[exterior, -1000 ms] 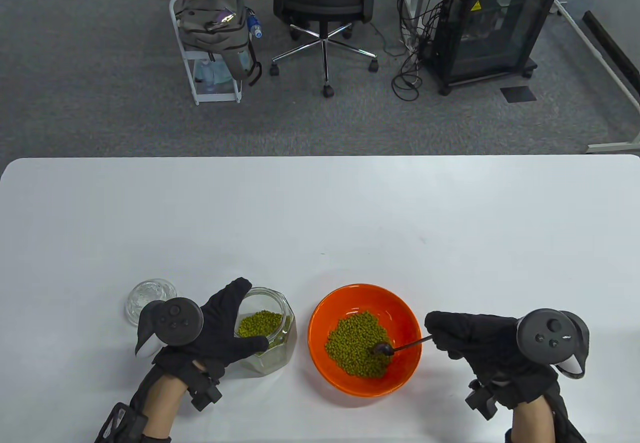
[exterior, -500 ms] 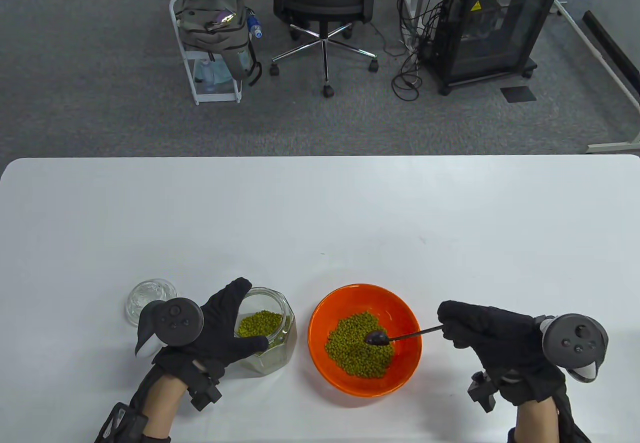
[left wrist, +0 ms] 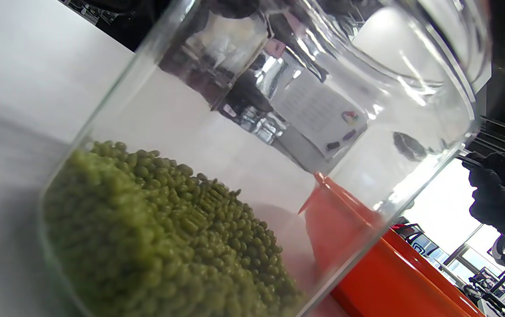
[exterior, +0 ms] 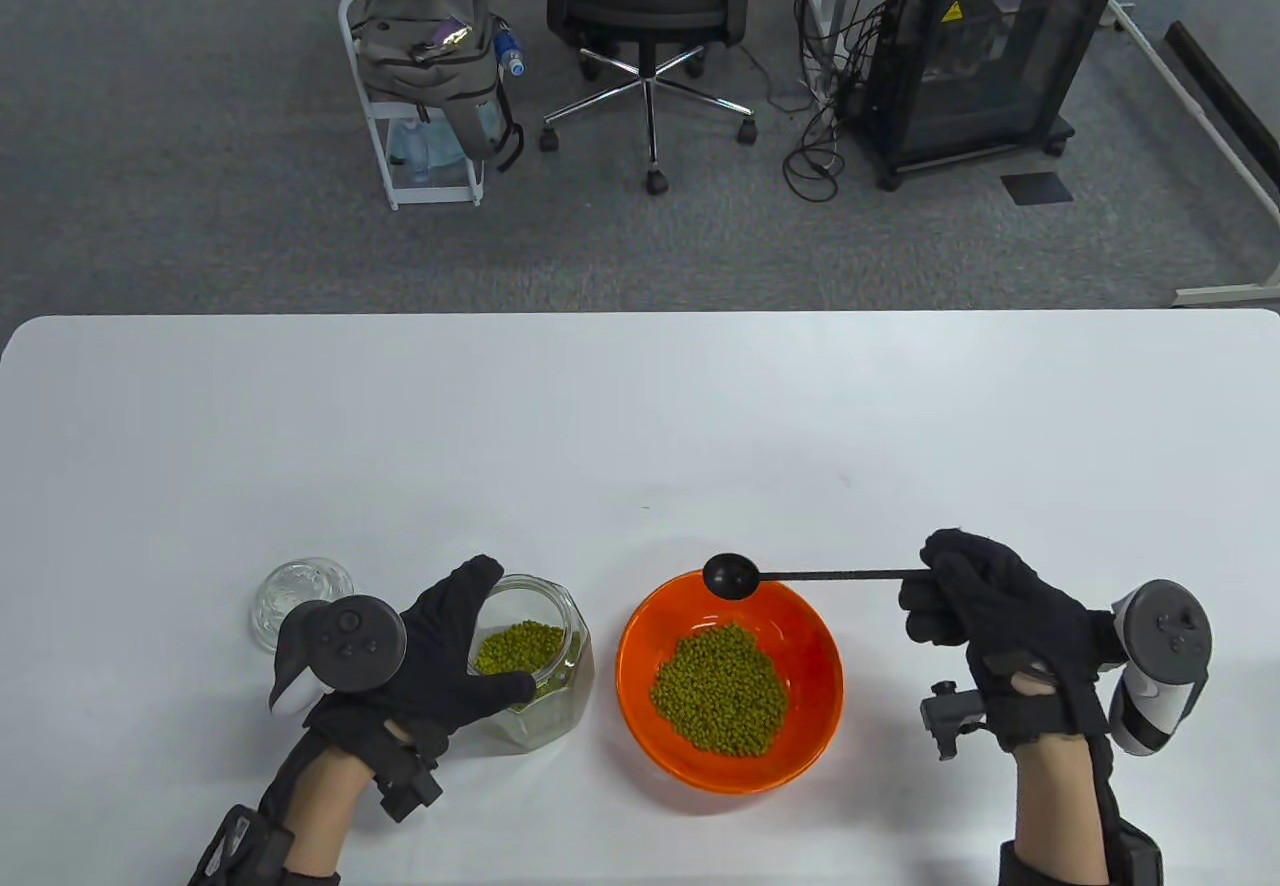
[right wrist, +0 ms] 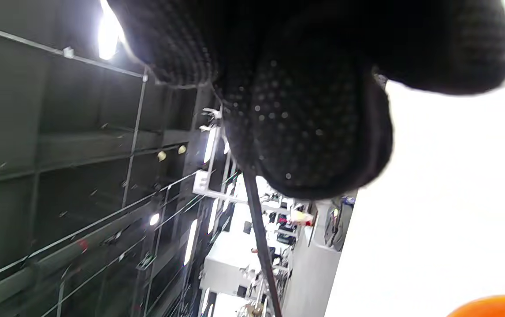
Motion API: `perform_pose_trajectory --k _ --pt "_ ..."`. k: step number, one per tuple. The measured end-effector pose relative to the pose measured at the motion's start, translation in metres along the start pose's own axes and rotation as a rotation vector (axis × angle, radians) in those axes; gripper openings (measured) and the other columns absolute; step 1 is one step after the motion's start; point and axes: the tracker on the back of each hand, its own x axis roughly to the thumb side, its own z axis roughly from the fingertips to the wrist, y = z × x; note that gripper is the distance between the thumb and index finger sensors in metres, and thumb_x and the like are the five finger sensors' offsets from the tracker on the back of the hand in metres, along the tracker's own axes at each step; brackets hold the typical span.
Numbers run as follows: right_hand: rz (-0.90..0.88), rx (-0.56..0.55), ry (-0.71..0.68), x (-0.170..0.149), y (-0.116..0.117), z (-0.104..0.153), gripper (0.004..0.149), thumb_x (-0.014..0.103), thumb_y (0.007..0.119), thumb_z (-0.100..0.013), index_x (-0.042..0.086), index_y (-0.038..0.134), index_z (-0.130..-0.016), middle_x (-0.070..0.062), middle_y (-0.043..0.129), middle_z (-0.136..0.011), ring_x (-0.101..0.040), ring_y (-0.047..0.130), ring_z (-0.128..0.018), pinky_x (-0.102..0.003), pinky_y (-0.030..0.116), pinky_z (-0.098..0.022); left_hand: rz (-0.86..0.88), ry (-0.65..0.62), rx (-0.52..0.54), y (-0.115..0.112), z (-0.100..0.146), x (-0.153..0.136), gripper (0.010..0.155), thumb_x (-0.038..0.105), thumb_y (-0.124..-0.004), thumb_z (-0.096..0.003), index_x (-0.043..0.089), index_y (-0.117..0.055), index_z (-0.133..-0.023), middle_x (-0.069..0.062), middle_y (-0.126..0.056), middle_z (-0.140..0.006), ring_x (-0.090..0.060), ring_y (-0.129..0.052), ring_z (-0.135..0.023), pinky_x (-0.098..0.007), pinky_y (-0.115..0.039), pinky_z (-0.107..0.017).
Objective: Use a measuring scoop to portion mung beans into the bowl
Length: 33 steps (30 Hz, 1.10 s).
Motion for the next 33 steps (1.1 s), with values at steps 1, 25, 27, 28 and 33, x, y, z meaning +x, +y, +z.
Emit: perform_pose_trajectory --k 1,25,27,28,33 --pt "0.004 -0.005 0.027 0.000 0.000 -0.001 0.044 0.034 0.088 -0.045 0.009 0.089 -0.081 -0.011 0.112 -0.053 -0.021 0.114 -0.029 -0.037 0.095 -0.026 0.003 0.001 -0.001 0.000 0.000 0.000 0.117 0.085 -0.076 -0.0437 0.005 -0.023 -0.111 -0.029 -0.037 -0.117 -0.060 -0.055 -0.104 -0.076 -0.049 -0.072" --pt "-0.022 -0.111 0.138 -0.021 0.004 -0.031 0.045 0.034 0.088 -0.045 0.008 0.085 -0.082 -0.010 0.110 -0.057 -0.020 0.114 -0.030 -0.035 0.094 -0.025 -0.078 -0.006 0.268 0.043 0.023 0.000 0.102 0.080 -0.066 -0.0486 0.007 -0.035 -0.112 -0.026 -0.038 -0.117 -0.059 -0.049 -0.105 -0.077 -0.044 -0.072" --pt "-0.002 -0.145 0.139 -0.024 0.000 -0.030 0.044 0.034 0.088 -0.045 0.008 0.085 -0.082 -0.010 0.110 -0.057 -0.020 0.114 -0.030 -0.036 0.094 -0.025 -0.107 0.006 0.334 0.052 0.029 0.000 0.100 0.080 -0.065 -0.0491 0.008 -0.038 -0.112 -0.025 -0.041 -0.117 -0.058 -0.050 -0.106 -0.076 -0.046 -0.073" --pt "0.031 -0.167 0.141 -0.026 -0.002 -0.029 0.044 0.034 0.088 -0.046 0.009 0.085 -0.082 -0.010 0.110 -0.057 -0.020 0.114 -0.031 -0.036 0.094 -0.025 -0.107 0.018 0.363 0.056 0.031 -0.001 0.099 0.079 -0.066 -0.0491 0.008 -0.039 -0.112 -0.026 -0.041 -0.117 -0.058 -0.050 -0.105 -0.076 -0.046 -0.072" --pt "0.109 -0.276 0.153 -0.035 -0.012 -0.026 0.044 0.035 0.087 -0.046 0.009 0.085 -0.081 -0.009 0.110 -0.058 -0.020 0.114 -0.032 -0.035 0.094 -0.026 -0.210 0.088 0.380 0.065 0.039 -0.009 0.097 0.078 -0.065 -0.0499 0.008 -0.040 -0.112 -0.026 -0.041 -0.117 -0.059 -0.050 -0.106 -0.076 -0.045 -0.073"
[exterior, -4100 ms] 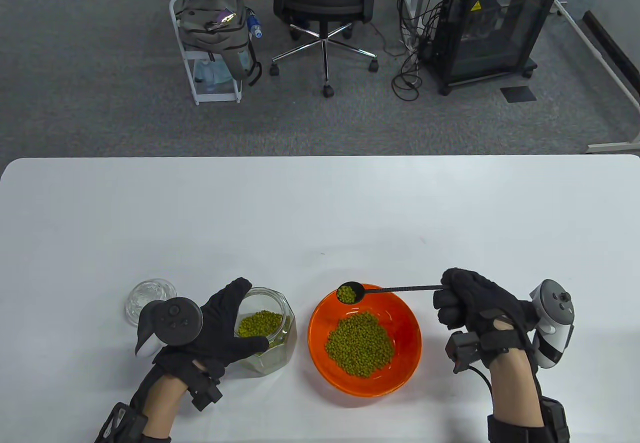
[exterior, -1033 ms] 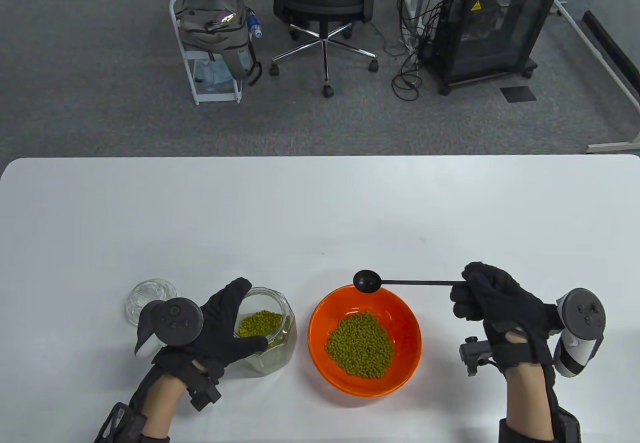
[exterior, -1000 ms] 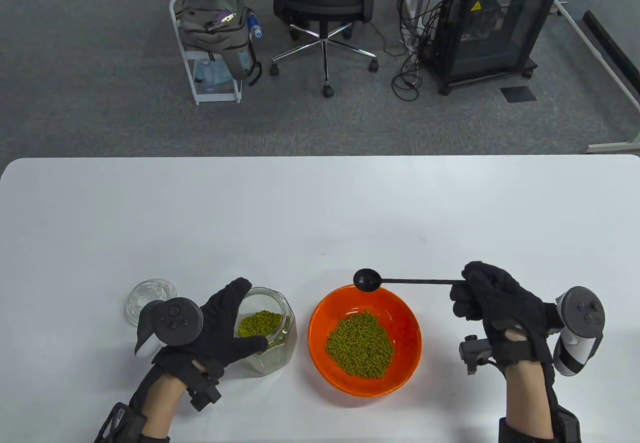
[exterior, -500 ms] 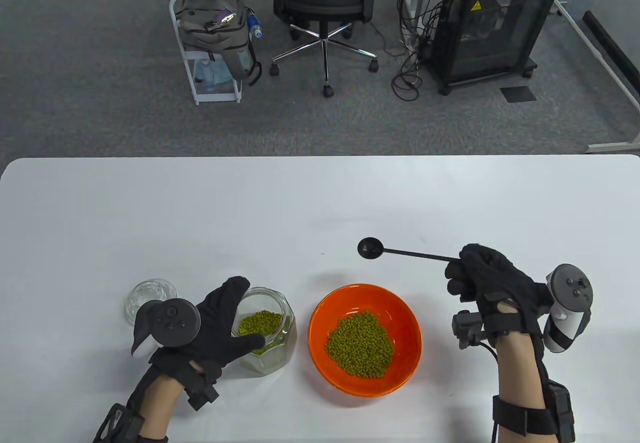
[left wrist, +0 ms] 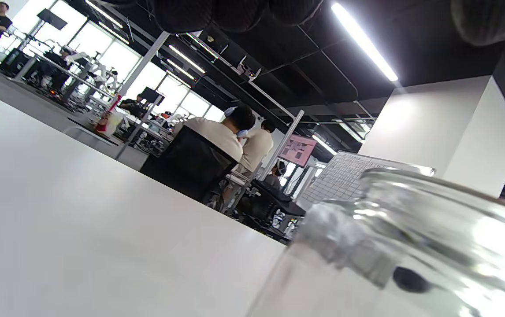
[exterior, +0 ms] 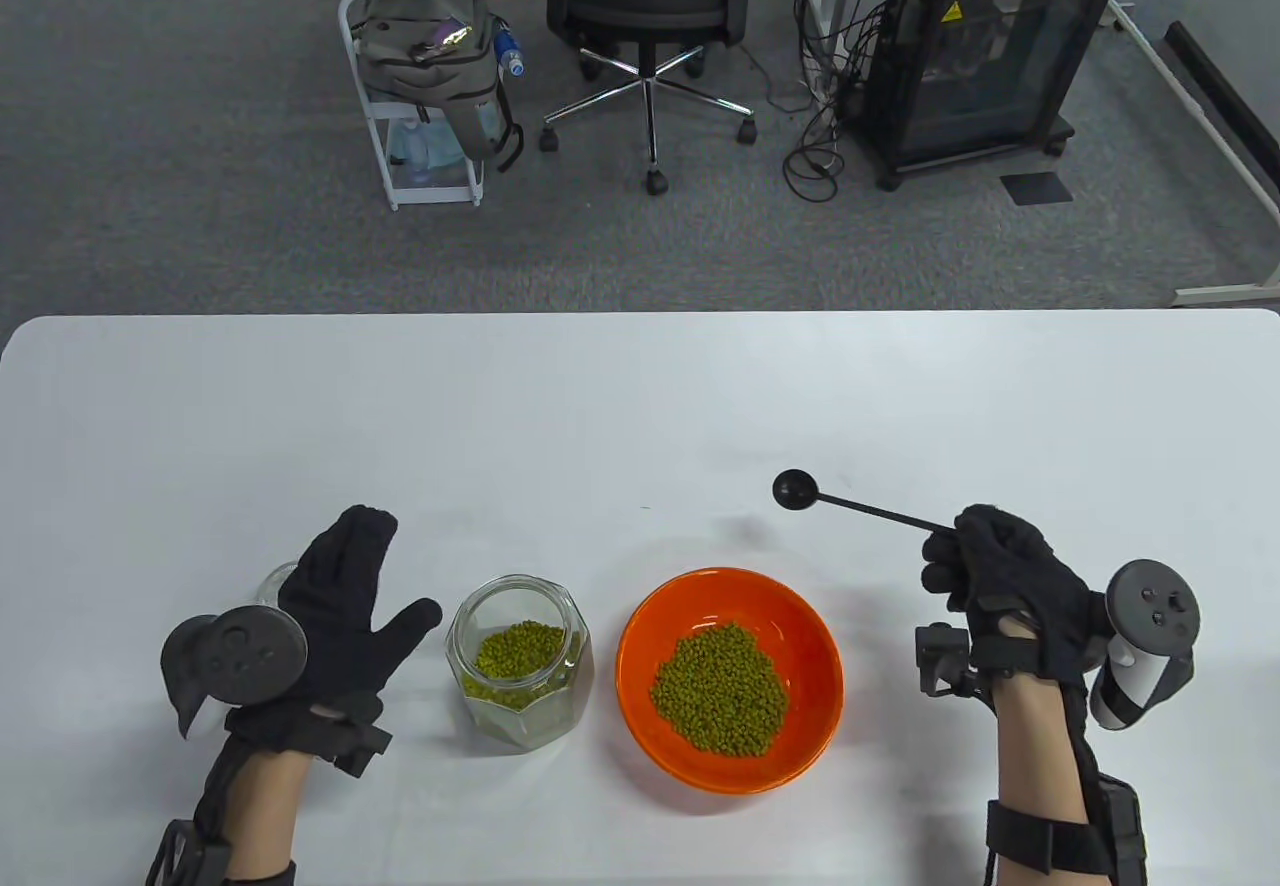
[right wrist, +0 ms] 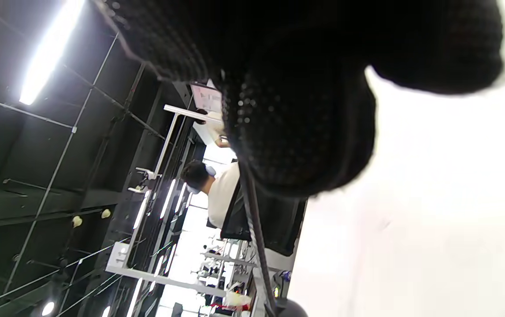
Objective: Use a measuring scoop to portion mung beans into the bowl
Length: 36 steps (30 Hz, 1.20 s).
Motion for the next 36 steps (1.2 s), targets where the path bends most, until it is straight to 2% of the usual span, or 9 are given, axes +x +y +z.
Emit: perform_pose_trajectory --k 4,7,10,14,19,25,29,31,36 --pt "0.008 -0.029 0.030 -0.010 -0.003 -0.004 0.045 0.035 0.086 -0.046 0.009 0.084 -0.082 -0.009 0.110 -0.058 -0.019 0.114 -0.032 -0.035 0.094 -0.026 -0.066 0.020 0.019 0.004 0.001 -0.002 0.097 0.078 -0.064 -0.0499 0.008 -0.041 -0.112 -0.025 -0.042 -0.118 -0.058 -0.050 -0.106 -0.076 -0.045 -0.073" --pt "0.010 -0.050 0.044 -0.014 -0.004 -0.005 0.045 0.034 0.085 -0.046 0.009 0.084 -0.083 -0.010 0.109 -0.060 -0.020 0.114 -0.034 -0.036 0.094 -0.027 -0.032 0.027 0.020 0.004 0.002 -0.004 0.096 0.078 -0.065 -0.0499 0.008 -0.041 -0.112 -0.025 -0.041 -0.118 -0.059 -0.050 -0.105 -0.076 -0.044 -0.073" --pt "0.102 -0.117 0.021 -0.015 -0.004 -0.005 0.045 0.034 0.085 -0.046 0.009 0.084 -0.083 -0.010 0.109 -0.061 -0.020 0.114 -0.036 -0.036 0.094 -0.028 -0.028 0.035 0.000 0.004 0.001 -0.007 0.096 0.078 -0.065 -0.0501 0.008 -0.042 -0.112 -0.025 -0.043 -0.117 -0.059 -0.052 -0.105 -0.077 -0.045 -0.072" --pt "0.122 -0.127 0.039 -0.022 -0.002 -0.007 0.045 0.034 0.084 -0.047 0.009 0.083 -0.084 -0.011 0.108 -0.063 -0.021 0.114 -0.037 -0.036 0.093 -0.029 -0.023 0.044 0.002 0.004 0.001 -0.008 0.096 0.078 -0.064 -0.0504 0.008 -0.042 -0.112 -0.025 -0.043 -0.117 -0.059 -0.052 -0.105 -0.077 -0.045 -0.072" --pt "0.322 -0.176 -0.003 -0.019 0.000 -0.007 0.046 0.033 0.084 -0.046 0.008 0.084 -0.084 -0.012 0.109 -0.062 -0.022 0.114 -0.037 -0.037 0.093 -0.027 -0.022 0.048 0.003 0.005 0.002 -0.009 0.095 0.078 -0.064 -0.0504 0.008 -0.043 -0.112 -0.025 -0.043 -0.117 -0.059 -0.052 -0.105 -0.077 -0.045 -0.072" --pt "0.455 -0.115 -0.007 -0.016 0.007 -0.005 0.045 0.032 0.086 -0.046 0.006 0.087 -0.082 -0.015 0.110 -0.059 -0.025 0.114 -0.033 -0.039 0.093 -0.025 -0.009 0.058 -0.015 0.003 0.002 -0.011 0.095 0.078 -0.064 -0.0505 0.009 -0.042 -0.112 -0.025 -0.043 -0.117 -0.059 -0.051 -0.105 -0.077 -0.044 -0.072" --pt "0.597 -0.006 0.015 -0.014 0.012 -0.003 0.044 0.034 0.088 -0.045 0.008 0.090 -0.080 -0.012 0.111 -0.053 -0.022 0.113 -0.028 -0.038 0.093 -0.024 0.006 0.071 -0.024 0.003 0.002 -0.013 0.095 0.077 -0.064 -0.0507 0.008 -0.041 -0.113 -0.026 -0.042 -0.118 -0.059 -0.050 -0.105 -0.077 -0.044 -0.072" --pt "0.611 -0.019 0.028 -0.012 0.015 -0.001 0.044 0.033 0.090 -0.044 0.006 0.091 -0.079 -0.014 0.111 -0.051 -0.024 0.112 -0.025 -0.039 0.092 -0.023 0.005 0.073 -0.026 0.003 0.002 -0.014 0.095 0.077 -0.064 -0.0507 0.008 -0.041 -0.113 -0.026 -0.041 -0.118 -0.059 -0.049 -0.105 -0.077 -0.044 -0.072" --pt "0.836 0.012 0.048 -0.011 0.023 0.001 0.043 0.037 0.093 -0.042 0.010 0.095 -0.075 -0.010 0.112 -0.048 -0.021 0.110 -0.022 -0.037 0.091 -0.023 0.003 0.074 -0.030 0.003 0.001 -0.014 0.095 0.077 -0.064 -0.0508 0.008 -0.041 -0.113 -0.026 -0.041 -0.118 -0.059 -0.049 -0.106 -0.077 -0.044 -0.072"
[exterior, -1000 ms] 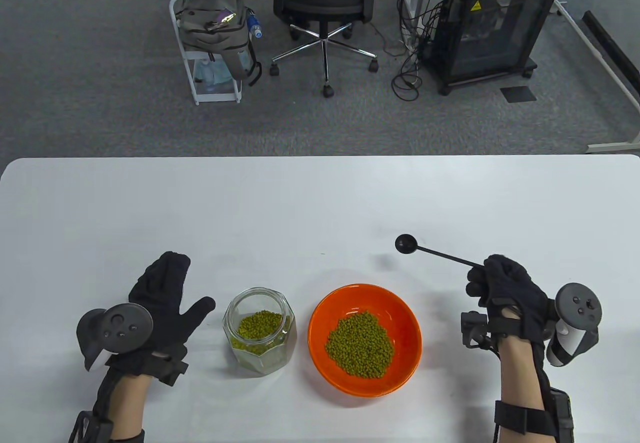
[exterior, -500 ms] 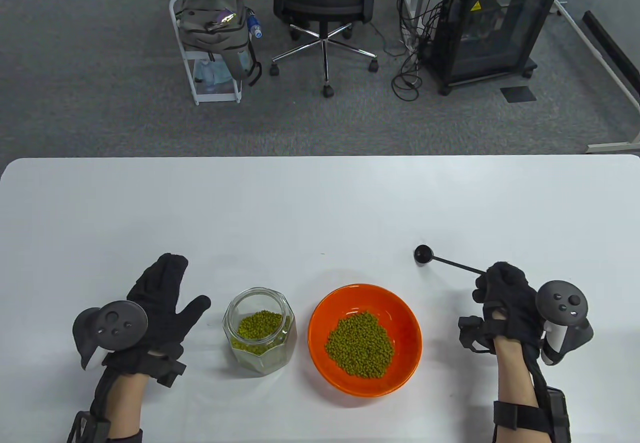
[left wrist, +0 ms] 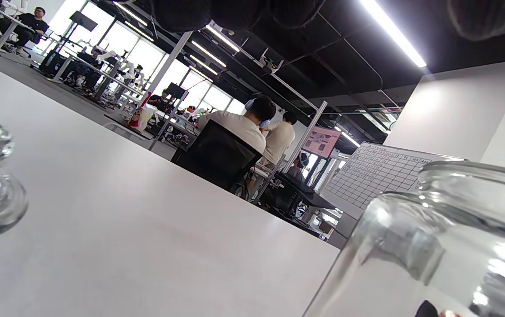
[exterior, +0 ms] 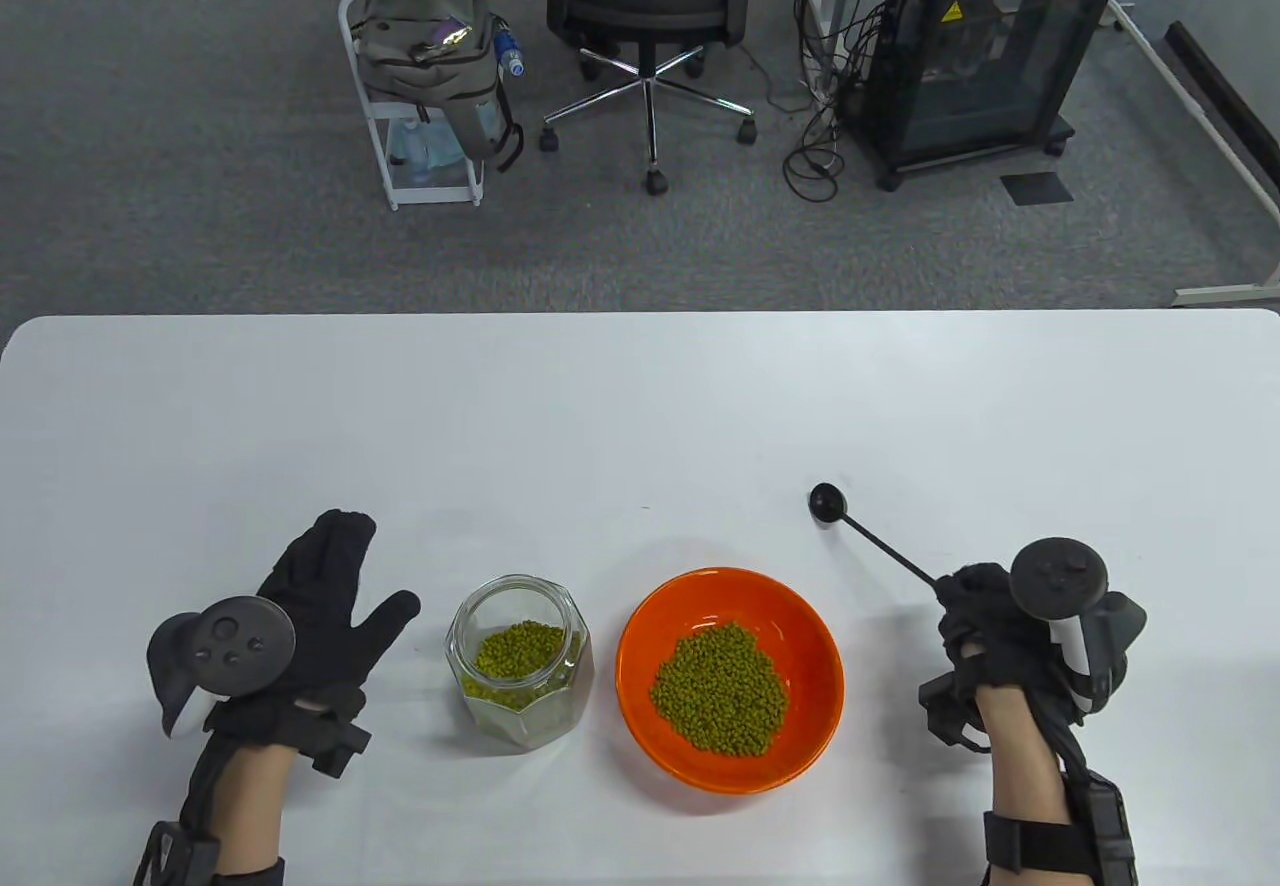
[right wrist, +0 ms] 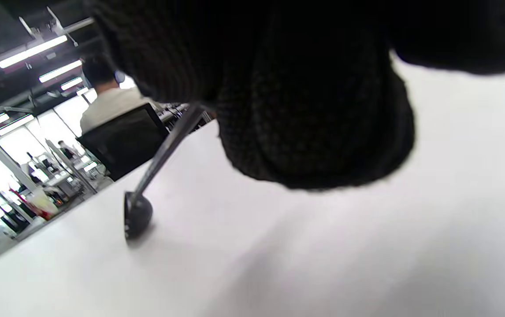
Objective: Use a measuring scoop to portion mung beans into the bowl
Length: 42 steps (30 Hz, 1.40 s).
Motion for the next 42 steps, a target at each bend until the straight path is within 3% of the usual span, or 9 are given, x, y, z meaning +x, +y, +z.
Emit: perform_pose_trajectory --k 8,19,32,42 --pt "0.126 0.077 0.047 -0.004 0.013 -0.005 0.041 0.041 0.096 -0.040 0.016 0.100 -0.072 -0.010 0.107 -0.054 -0.021 0.106 -0.027 -0.038 0.090 -0.028 -0.009 0.010 -0.008 -0.001 0.000 -0.001 0.096 0.077 -0.063 -0.0509 0.008 -0.041 -0.113 -0.026 -0.041 -0.118 -0.059 -0.049 -0.106 -0.077 -0.044 -0.072" --pt "0.095 0.186 0.049 -0.006 0.029 -0.010 0.042 0.036 0.096 -0.041 0.010 0.097 -0.074 -0.011 0.110 -0.051 -0.018 0.110 -0.025 -0.036 0.093 -0.024 -0.014 0.015 -0.030 -0.003 -0.001 -0.001 0.095 0.077 -0.063 -0.0509 0.008 -0.040 -0.113 -0.026 -0.041 -0.117 -0.059 -0.049 -0.105 -0.077 -0.044 -0.072" --pt "0.120 0.194 0.053 -0.003 0.044 -0.011 0.044 0.034 0.097 -0.040 0.011 0.093 -0.078 -0.008 0.111 -0.051 -0.018 0.111 -0.024 -0.036 0.093 -0.023 -0.019 0.016 -0.038 -0.005 -0.001 0.000 0.095 0.077 -0.064 -0.0510 0.008 -0.040 -0.113 -0.026 -0.041 -0.117 -0.059 -0.049 -0.105 -0.077 -0.045 -0.072" --pt "0.189 0.164 0.048 0.004 0.050 -0.008 0.043 0.036 0.100 -0.038 0.010 0.094 -0.073 -0.007 0.109 -0.046 -0.017 0.110 -0.020 -0.036 0.092 -0.020 -0.025 0.016 -0.048 -0.007 -0.002 0.000 0.096 0.077 -0.064 -0.0508 0.008 -0.041 -0.113 -0.026 -0.041 -0.117 -0.059 -0.049 -0.105 -0.077 -0.044 -0.072"
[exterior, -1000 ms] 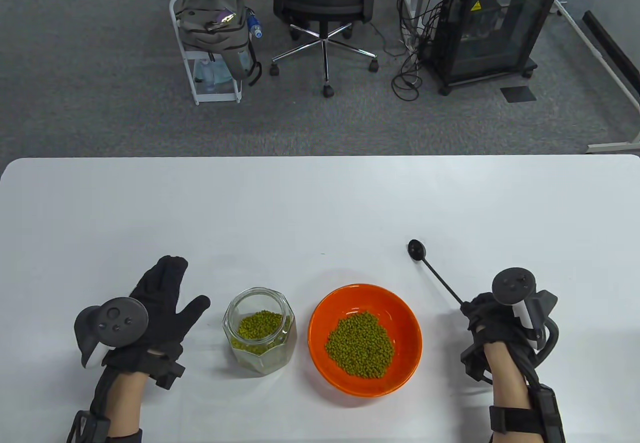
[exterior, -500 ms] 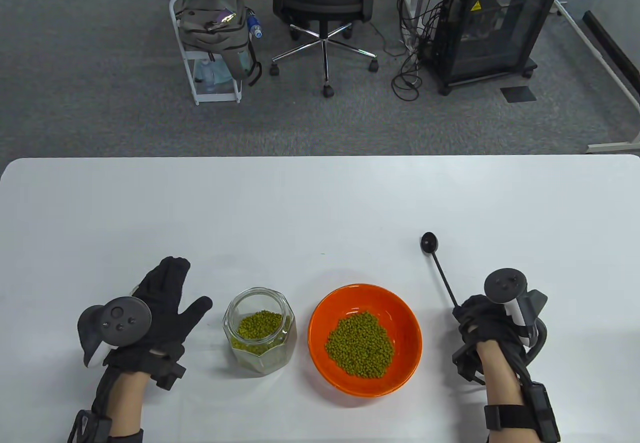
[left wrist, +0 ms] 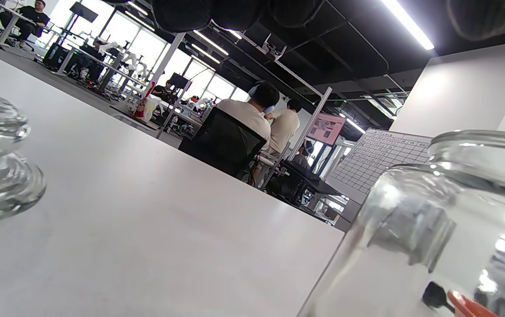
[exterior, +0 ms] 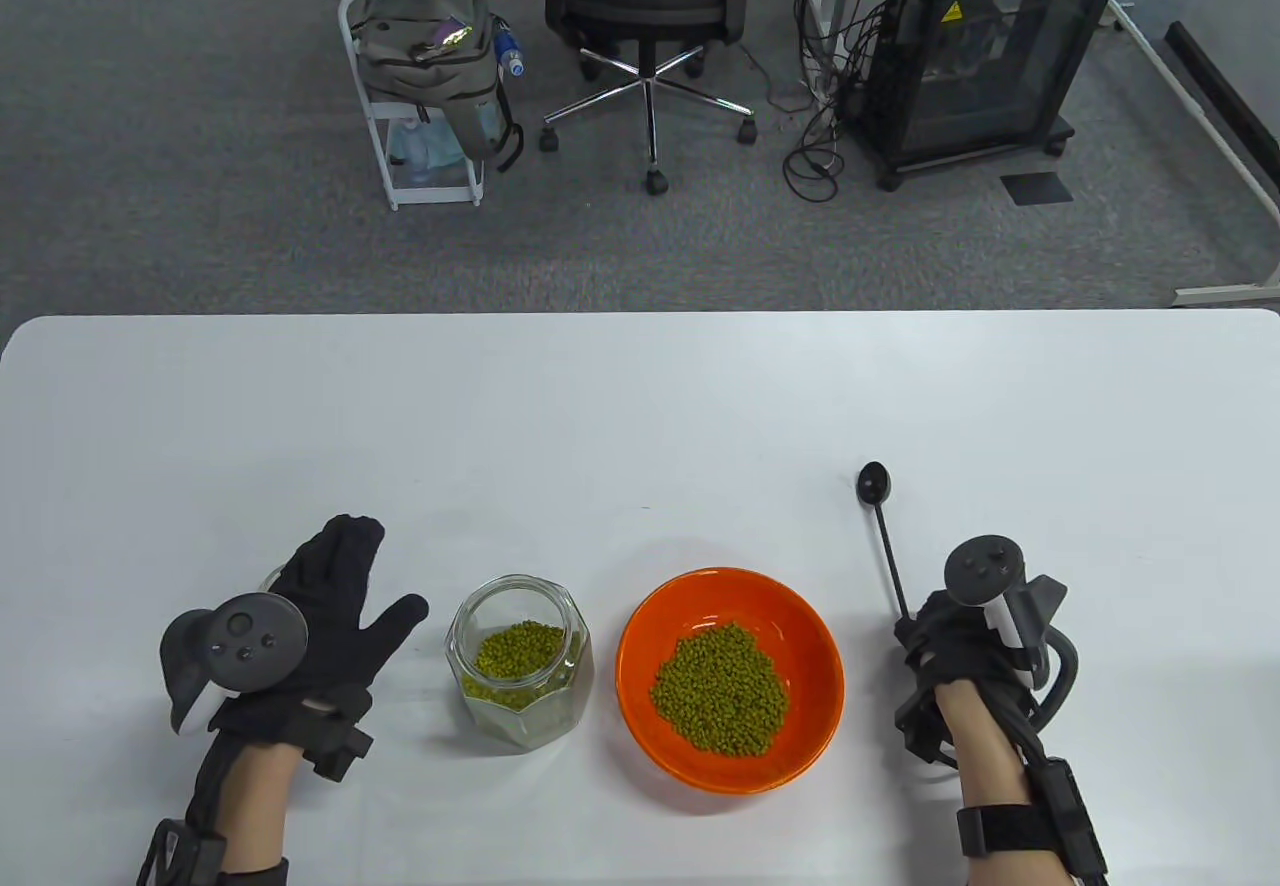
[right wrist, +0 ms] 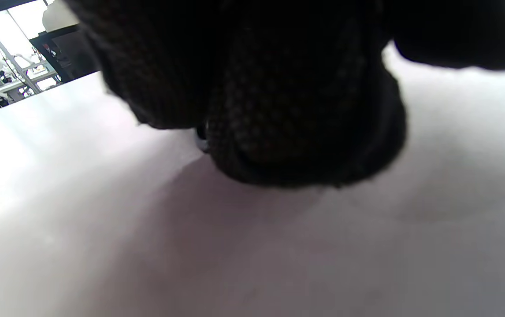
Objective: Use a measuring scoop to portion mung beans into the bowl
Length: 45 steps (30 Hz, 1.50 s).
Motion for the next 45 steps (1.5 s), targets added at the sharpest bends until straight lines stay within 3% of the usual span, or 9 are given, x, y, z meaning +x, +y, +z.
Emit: perform_pose_trajectory --k 10,45 --pt "0.028 -0.019 0.001 0.0015 -0.0003 0.0018 0.042 0.038 0.101 -0.036 0.014 0.098 -0.070 -0.005 0.109 -0.042 -0.018 0.106 -0.016 -0.037 0.091 -0.021 -0.002 0.001 -0.006 -0.0011 -0.0003 0.0002 0.096 0.077 -0.063 -0.0510 0.008 -0.040 -0.113 -0.026 -0.041 -0.118 -0.059 -0.049 -0.105 -0.077 -0.044 -0.072" --pt "0.040 -0.045 -0.021 0.0018 -0.0042 0.0065 0.050 0.041 0.098 -0.038 0.010 0.095 -0.076 -0.007 0.109 -0.044 -0.019 0.106 -0.018 -0.038 0.090 -0.022 -0.005 0.004 -0.007 -0.0006 0.0002 -0.0014 0.095 0.077 -0.063 -0.0510 0.008 -0.040 -0.113 -0.026 -0.041 -0.117 -0.059 -0.049 -0.105 -0.077 -0.045 -0.072"
